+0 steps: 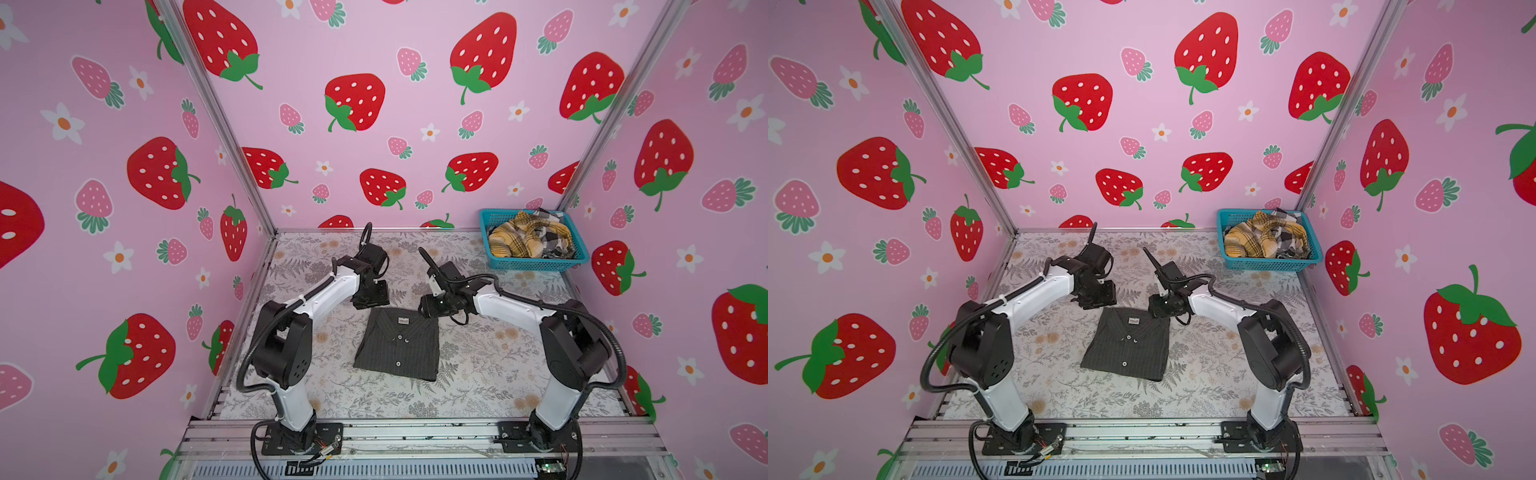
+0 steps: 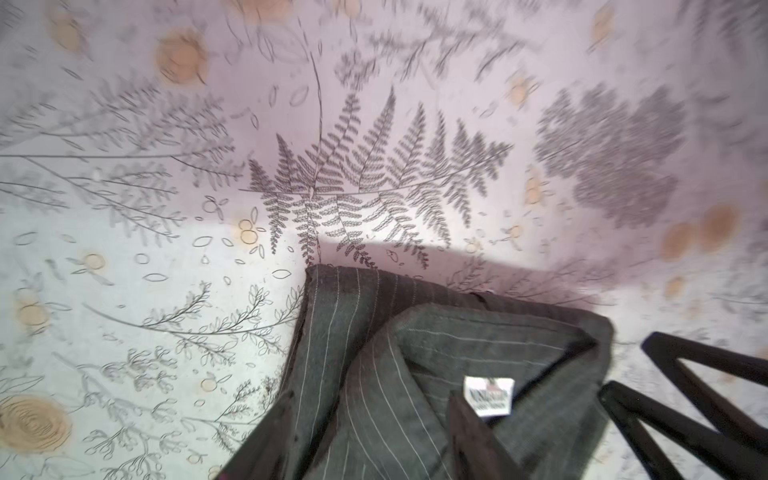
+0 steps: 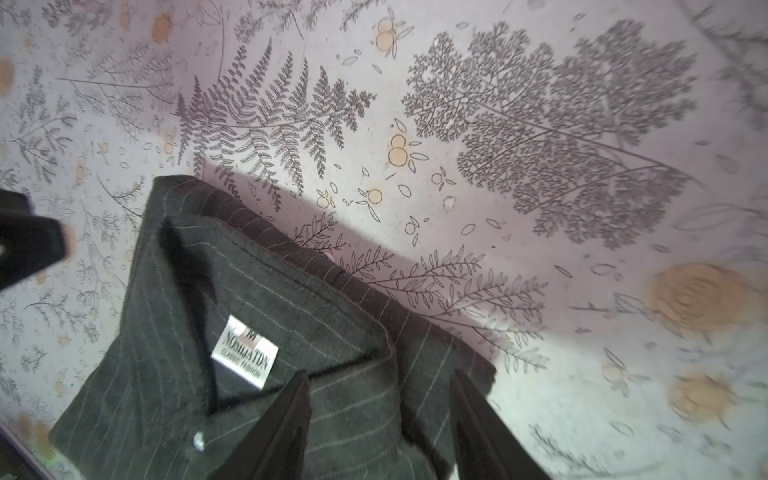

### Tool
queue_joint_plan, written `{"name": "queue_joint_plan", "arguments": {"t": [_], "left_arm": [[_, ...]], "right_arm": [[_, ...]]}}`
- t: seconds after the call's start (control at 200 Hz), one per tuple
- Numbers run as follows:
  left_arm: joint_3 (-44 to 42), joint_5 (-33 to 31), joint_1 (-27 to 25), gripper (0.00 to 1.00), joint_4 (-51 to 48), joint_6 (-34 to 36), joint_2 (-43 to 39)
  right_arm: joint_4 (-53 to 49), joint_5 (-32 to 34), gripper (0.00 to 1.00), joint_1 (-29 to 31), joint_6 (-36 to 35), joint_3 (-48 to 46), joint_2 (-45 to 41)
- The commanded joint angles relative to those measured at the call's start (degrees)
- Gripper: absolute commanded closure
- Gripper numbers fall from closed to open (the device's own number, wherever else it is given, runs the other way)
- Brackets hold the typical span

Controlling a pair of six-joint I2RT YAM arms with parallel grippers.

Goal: Fold and stack the long sleeve shirts

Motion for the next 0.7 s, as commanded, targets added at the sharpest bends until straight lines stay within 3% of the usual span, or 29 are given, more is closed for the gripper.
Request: {"name": "queue_joint_plan", "arguments": {"t": [0.0, 0.13, 0.215, 0.375, 0.695], "left_arm": [[-5.86, 0.64, 1.95, 0.26, 0.39, -0.80, -7.83], [-19.64, 9.01, 7.76, 0.17, 12.40, -2.07, -19.89], [-24.80, 10.77, 12.13, 0.23, 14.89, -3.49, -24.61], [-33.45, 12.14, 16.22, 0.22, 18.96, -4.35, -33.51], [-44.68, 27.59, 20.61, 0.25, 20.68, -10.94, -31.84]], "right_arm": [[-4.16, 2.95, 0.44, 3.10, 0.68, -1.63, -6.82], [-4.00, 2.95, 0.51, 8.13, 4.02, -6.35, -11.44], [-2.93, 2.80, 0.56, 11.41, 6.53, -9.05, -13.13], [0.99, 0.78, 0.67, 13.77, 10.75, -15.17, -13.79], [4.81, -0.41, 0.77, 12.81, 12.73, -19.59, -8.80]]}}
